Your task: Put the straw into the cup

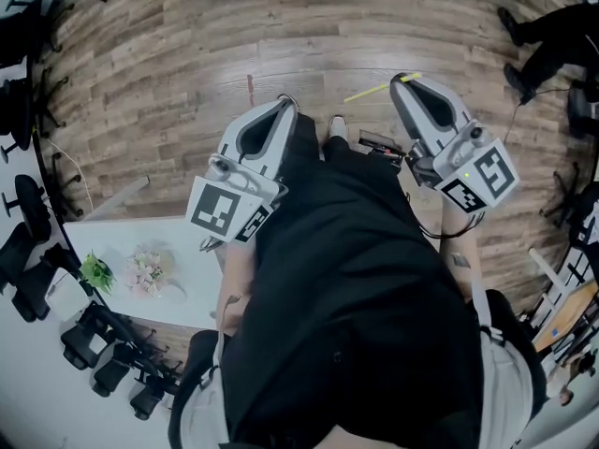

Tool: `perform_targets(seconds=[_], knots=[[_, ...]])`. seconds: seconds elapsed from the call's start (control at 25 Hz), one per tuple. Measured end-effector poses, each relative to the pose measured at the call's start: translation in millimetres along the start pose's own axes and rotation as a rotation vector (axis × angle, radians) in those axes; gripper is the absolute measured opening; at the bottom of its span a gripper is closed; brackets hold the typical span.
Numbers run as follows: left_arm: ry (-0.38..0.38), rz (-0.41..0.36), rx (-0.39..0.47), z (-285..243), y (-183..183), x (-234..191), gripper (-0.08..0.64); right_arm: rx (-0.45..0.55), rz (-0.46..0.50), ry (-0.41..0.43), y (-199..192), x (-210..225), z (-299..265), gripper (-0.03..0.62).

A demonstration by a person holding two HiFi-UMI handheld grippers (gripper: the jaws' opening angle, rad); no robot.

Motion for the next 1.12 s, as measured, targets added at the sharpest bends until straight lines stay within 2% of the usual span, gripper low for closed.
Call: perform_targets(seconds=[0.24, 0.76, 1.12], knots=[[-0.036, -0.013, 0.028, -16.7, 24.9, -42.0, 0.011, 0.031, 0.009, -0.029, 13.6, 2.1, -41.9, 0.035], [-0.052, -0.003, 0.011, -12.0, 44.4, -137.8, 0.011, 0.034, 0.03, -0.113, 14.5, -0.7, -126.7, 0.035], [-0.057, 0.001, 0.007, -1.1, 50.9, -177.7, 0.011, 0.01, 0.077, -0.151, 20.7, -11.5, -160.8, 0.035]])
Point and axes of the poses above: the fingertips, and each gripper's own axes: z backward along the fingers, x to its right, y out of its top, the point moved 10 cm from there along z, backward along the fingers, and after that the axes turned 7 degrees about x, right-handed, at the moved point
